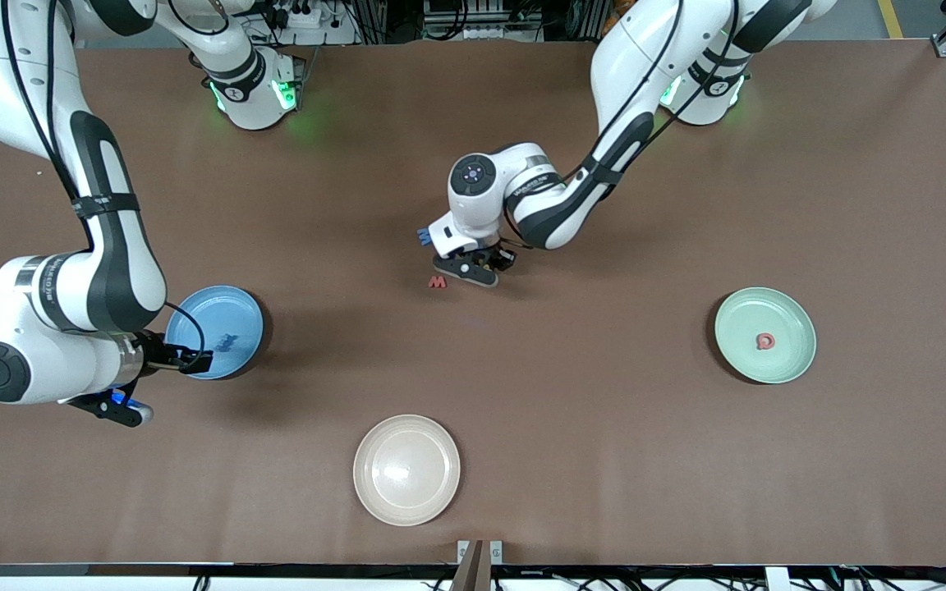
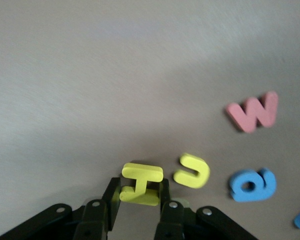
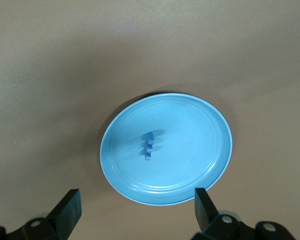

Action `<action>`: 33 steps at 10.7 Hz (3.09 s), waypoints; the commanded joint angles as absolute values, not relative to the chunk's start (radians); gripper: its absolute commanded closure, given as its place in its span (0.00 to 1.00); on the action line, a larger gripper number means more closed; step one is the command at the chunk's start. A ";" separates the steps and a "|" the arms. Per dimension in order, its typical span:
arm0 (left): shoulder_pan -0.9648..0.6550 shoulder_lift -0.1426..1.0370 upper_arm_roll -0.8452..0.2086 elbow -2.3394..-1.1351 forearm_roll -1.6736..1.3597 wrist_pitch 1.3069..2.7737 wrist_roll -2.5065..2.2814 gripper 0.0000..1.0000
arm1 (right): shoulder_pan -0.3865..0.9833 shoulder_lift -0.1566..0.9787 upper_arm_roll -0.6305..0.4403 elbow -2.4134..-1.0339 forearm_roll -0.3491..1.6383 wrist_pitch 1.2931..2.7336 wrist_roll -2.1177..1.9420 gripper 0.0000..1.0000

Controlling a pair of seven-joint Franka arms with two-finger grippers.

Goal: Sort upper and lower case letters into plates
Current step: 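Grasp the yellow H with the left gripper and lift it, then carry the yellow H to the green plate while the right gripper reaches letters, then release the H on the green plate while the right gripper grasps the W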

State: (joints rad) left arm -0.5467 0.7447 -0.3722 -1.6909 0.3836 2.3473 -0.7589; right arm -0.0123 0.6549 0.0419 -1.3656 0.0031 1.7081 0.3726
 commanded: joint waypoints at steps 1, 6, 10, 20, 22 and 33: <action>-0.493 0.645 -0.377 -1.703 0.405 2.278 -0.773 1.00 | 0.008 0.640 0.044 -1.365 0.050 1.704 0.394 0.00; -0.272 0.514 -0.385 -1.700 0.400 2.247 -0.730 1.00 | 0.061 0.609 0.155 -1.367 0.069 1.706 0.428 0.00; -0.047 0.442 -0.387 -1.700 0.400 2.161 -0.502 1.00 | 0.165 0.617 0.181 -1.367 0.060 1.745 0.498 0.00; 0.282 0.486 -0.382 -1.710 0.400 2.161 -0.177 1.00 | 0.553 0.705 0.175 -1.462 -0.029 2.060 0.773 0.00; 0.331 0.517 -0.385 -1.712 0.400 2.161 -0.126 1.00 | 0.578 0.719 0.175 -1.518 -0.052 2.106 0.775 0.00; 0.337 0.526 -0.394 -1.828 0.325 2.145 -0.221 0.00 | 0.555 0.654 0.183 -1.779 -0.066 2.342 0.776 0.00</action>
